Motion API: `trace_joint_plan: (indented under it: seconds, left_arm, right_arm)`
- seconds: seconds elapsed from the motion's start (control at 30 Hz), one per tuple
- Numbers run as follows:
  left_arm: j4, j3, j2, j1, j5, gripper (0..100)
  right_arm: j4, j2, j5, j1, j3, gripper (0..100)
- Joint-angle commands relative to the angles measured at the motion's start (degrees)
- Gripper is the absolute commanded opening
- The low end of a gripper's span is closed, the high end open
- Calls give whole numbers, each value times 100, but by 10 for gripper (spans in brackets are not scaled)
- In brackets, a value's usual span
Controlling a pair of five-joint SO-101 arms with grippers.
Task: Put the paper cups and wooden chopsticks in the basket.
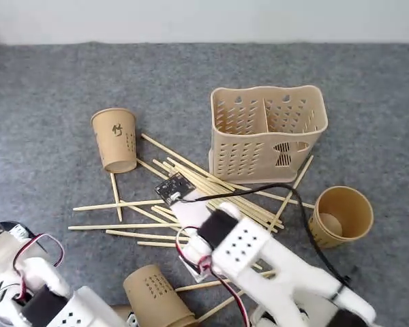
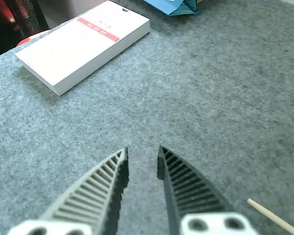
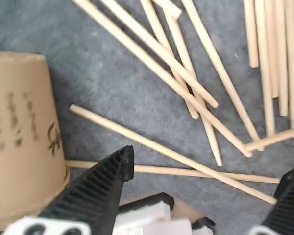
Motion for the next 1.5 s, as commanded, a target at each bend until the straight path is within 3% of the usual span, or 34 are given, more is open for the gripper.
trace_joint_plan:
  seconds: [0.0, 0.2, 0.7, 1.1, 1.47]
  left_arm:
    - [158, 48, -88, 334, -26, 98]
    - [264, 303, -97, 976, -26, 98]
    - [237, 567, -70, 1670, -264, 99]
    - [-62, 822, -70, 1670, -264, 99]
    - [-53, 831, -105, 1749, -237, 98]
  right_arm:
    - [629, -822, 202, -251, -334, 445]
    - [1253, -1710, 211, -1218, -316, 445]
    - [1279, -2053, 167, -3908, -316, 445]
    - [1191, -2018, -316, -5165, -308, 445]
    - [831, -2070, -273, -5200, -70, 445]
